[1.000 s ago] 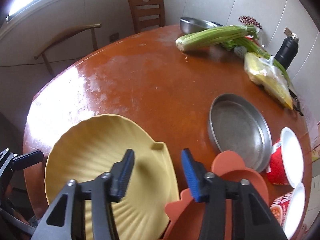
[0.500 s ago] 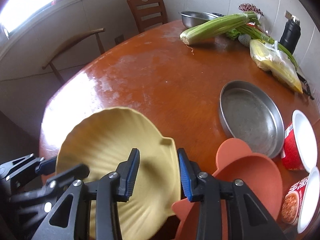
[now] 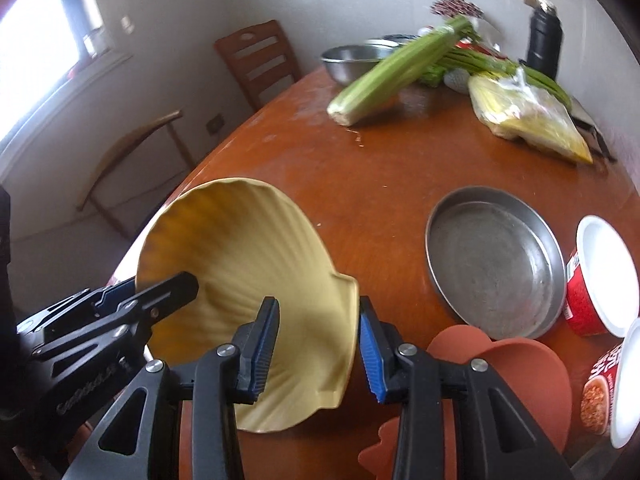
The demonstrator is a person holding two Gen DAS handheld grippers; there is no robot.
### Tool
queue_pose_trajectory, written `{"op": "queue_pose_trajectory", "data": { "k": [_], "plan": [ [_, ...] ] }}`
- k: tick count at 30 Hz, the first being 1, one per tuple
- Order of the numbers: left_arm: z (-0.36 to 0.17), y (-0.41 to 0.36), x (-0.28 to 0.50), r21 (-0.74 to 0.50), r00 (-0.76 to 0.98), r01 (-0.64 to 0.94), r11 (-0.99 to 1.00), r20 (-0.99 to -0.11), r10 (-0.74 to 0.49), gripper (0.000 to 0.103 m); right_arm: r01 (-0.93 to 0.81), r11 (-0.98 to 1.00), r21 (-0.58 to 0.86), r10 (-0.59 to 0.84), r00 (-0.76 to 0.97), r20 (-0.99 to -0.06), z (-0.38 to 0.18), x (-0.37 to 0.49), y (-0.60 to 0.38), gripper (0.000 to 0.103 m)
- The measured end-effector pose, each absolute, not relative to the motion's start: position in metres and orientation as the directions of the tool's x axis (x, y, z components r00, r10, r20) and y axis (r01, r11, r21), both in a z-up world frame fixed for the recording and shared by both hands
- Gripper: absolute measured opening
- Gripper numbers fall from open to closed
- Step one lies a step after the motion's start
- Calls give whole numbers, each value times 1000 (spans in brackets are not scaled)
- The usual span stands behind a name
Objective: Organize plates and bowls
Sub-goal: 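Lift the yellow shell plate with the left gripper and carry it aside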
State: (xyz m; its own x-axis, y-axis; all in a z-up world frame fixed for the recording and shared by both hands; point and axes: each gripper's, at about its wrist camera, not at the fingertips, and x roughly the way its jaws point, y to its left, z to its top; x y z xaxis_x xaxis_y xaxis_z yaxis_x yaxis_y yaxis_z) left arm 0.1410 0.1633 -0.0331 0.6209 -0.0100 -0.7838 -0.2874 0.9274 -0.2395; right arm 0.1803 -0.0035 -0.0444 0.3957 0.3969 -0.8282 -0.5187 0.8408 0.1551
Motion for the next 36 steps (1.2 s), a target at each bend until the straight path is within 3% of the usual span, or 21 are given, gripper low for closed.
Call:
{"op": "queue_pose_trajectory", "data": {
  "k": [11, 36],
  "plan": [
    [-60, 167, 187, -205, 574, -269, 941, -819, -14, 34, -452, 874, 180, 376, 393, -839, -61, 196, -11, 41],
    [-67, 175, 196, -228, 582, -262, 938, -812, -35, 39, -436, 876, 204, 376, 354, -857, -74, 195, -15, 41]
  ]
}}
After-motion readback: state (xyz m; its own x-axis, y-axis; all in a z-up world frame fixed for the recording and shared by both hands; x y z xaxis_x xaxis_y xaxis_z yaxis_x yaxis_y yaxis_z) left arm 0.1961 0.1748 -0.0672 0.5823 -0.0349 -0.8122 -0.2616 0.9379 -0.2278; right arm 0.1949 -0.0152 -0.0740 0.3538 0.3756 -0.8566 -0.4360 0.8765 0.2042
